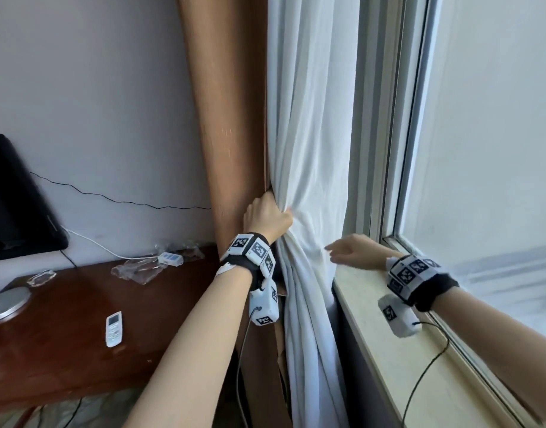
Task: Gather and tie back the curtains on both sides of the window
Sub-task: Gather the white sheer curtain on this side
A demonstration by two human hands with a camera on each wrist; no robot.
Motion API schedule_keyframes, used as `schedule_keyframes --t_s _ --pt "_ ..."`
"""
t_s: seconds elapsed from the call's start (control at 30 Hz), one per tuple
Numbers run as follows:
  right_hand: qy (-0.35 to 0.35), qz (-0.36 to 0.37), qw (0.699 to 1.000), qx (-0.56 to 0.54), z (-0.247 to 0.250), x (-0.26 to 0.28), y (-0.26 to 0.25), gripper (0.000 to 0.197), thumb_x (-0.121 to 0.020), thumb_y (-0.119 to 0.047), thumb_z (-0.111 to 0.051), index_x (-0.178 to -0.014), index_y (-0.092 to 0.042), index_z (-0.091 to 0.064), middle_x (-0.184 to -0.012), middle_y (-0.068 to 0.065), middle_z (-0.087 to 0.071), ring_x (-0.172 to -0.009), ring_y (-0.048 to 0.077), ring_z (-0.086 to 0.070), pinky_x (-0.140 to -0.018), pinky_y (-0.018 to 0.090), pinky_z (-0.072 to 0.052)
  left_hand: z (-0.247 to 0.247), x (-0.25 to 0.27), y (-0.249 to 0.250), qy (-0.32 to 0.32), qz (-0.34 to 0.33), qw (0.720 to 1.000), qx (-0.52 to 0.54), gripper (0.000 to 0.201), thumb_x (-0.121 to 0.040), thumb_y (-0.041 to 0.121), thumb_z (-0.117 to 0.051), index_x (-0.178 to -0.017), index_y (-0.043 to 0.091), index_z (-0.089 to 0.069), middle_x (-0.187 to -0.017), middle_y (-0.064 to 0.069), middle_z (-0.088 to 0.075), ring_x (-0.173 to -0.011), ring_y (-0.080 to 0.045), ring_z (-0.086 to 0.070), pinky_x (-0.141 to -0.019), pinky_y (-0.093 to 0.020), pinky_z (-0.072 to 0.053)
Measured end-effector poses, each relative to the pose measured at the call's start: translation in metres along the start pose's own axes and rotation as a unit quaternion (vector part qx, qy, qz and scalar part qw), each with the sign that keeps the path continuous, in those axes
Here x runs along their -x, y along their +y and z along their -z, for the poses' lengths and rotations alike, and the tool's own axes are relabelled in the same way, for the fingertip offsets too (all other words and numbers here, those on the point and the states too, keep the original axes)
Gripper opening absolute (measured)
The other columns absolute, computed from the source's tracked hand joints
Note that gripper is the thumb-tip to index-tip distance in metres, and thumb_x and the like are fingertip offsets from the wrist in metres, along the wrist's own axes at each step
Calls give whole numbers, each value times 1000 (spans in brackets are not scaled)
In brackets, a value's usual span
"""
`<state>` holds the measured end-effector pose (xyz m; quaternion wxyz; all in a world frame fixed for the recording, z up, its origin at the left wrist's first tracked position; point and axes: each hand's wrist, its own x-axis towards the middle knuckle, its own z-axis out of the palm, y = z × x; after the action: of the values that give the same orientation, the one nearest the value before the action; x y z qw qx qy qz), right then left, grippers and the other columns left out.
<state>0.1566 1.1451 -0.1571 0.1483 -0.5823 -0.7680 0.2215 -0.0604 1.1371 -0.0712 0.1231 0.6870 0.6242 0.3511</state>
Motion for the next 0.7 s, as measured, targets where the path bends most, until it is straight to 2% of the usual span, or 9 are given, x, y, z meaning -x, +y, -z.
schedule_keyframes --t_s 0.07,0.17,0.23,0.3,0.37,0.47,0.57,0.63,0.7 --pt "53 -54 996 -41 6 -18 11 52 -89 -27 -64 -138 -24 -48 -123 3 -66 -117 16 -59 -106 35 -42 2 -2 -5 -3 4 1000 8 38 -83 28 -57 -114 6 -57 -119 -18 -62 -112 -39 -56 -93 -40 -47" --pt "101 -102 965 -221 17 -44 14 80 -84 -24 -71 -149 -22 -26 -143 11 -48 -131 20 -46 -108 35 -37 8 -7 -7 -6 11 1000 6 41 -86 28 -57 -121 5 -54 -126 -18 -58 -118 -39 -52 -98 -40 -44" --pt "124 -118 932 -318 17 -60 6 88 -82 -20 -72 -151 -16 -18 -147 8 -41 -132 21 -42 -102 31 -34 10 -8 -10 -8 19 1000 -4 44 -88 28 -56 -125 5 -51 -130 -19 -53 -123 -38 -47 -101 -39 -39" --pt "147 -117 898 -399 16 -68 -7 94 -73 -19 -74 -148 -10 -19 -142 8 -42 -127 24 -45 -93 27 -36 8 -8 -12 -7 24 1000 -12 45 -89 29 -55 -126 5 -48 -131 -20 -50 -125 -38 -44 -102 -38 -35" --pt "166 -103 888 -416 17 -80 -26 79 -71 -11 -71 -140 -6 -32 -124 8 -52 -109 20 -55 -78 19 -44 6 -8 -13 -4 21 1000 -8 45 -89 30 -55 -126 4 -48 -130 -21 -50 -125 -39 -43 -103 -39 -34" --pt "152 -121 899 -393 3 -100 -28 58 -59 -18 -71 -114 -6 -57 -103 7 -66 -96 26 -64 -71 26 -51 -3 -11 -12 -8 13 1000 -10 46 -89 30 -56 -127 6 -47 -131 -20 -50 -126 -39 -43 -105 -39 -34" --pt "159 -146 902 -375 -3 -89 -46 3 -80 -16 -59 -80 -13 -57 -72 -2 -54 -64 12 -51 -52 21 -36 -8 -12 -8 -11 4 1000 -9 48 -89 29 -55 -130 7 -46 -133 -20 -49 -127 -38 -41 -106 -39 -32" --pt "171 -145 907 -356 -5 -87 -49 15 -88 -13 -49 -74 -16 -50 -69 -6 -46 -60 7 -42 -52 20 -31 -10 -12 -6 -16 3 1000 -2 48 -89 29 -55 -131 7 -45 -133 -19 -48 -128 -38 -41 -106 -39 -32" --pt "129 -125 908 -378 -4 -92 -46 15 -86 -19 -53 -71 -19 -52 -72 -5 -49 -65 10 -46 -59 20 -34 -11 -11 -4 -16 3 1000 -1 49 -90 30 -55 -131 7 -45 -134 -19 -48 -128 -38 -41 -107 -39 -32"
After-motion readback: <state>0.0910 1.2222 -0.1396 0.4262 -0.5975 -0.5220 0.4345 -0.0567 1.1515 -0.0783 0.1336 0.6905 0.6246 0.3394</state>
